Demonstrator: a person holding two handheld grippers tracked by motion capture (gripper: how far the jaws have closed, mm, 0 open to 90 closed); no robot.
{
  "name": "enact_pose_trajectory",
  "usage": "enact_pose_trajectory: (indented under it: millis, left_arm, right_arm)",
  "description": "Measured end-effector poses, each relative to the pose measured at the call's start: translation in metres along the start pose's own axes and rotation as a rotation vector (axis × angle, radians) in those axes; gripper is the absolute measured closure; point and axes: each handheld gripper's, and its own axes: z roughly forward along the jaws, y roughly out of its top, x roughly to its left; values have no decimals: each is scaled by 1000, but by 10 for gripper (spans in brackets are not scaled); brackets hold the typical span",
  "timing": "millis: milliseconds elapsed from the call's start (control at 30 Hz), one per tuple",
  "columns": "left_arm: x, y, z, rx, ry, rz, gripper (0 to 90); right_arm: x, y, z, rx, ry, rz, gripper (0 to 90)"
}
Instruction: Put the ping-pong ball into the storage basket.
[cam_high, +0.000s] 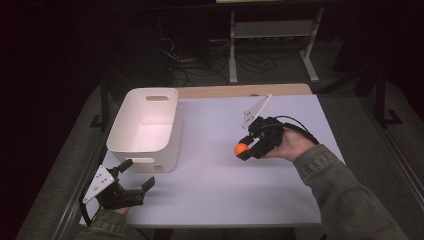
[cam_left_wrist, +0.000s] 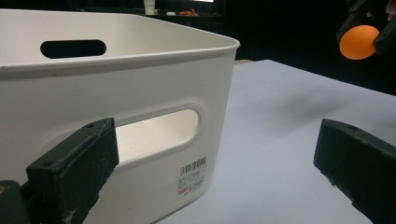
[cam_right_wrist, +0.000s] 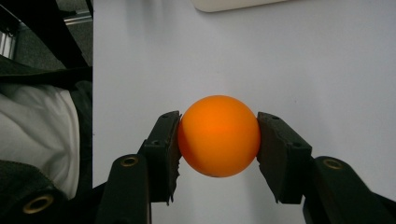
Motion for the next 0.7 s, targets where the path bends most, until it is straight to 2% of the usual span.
enact_pose_trajectory:
  millis: [300,700]
  left_arm:
    - [0,0,0,0,-1,-1,0]
    - [0,0,0,1,-2,1,0]
  right_arm:
    - [-3,13,-2,-3,29,-4,503]
    - [-7,35,-5,-4,29,-34,504]
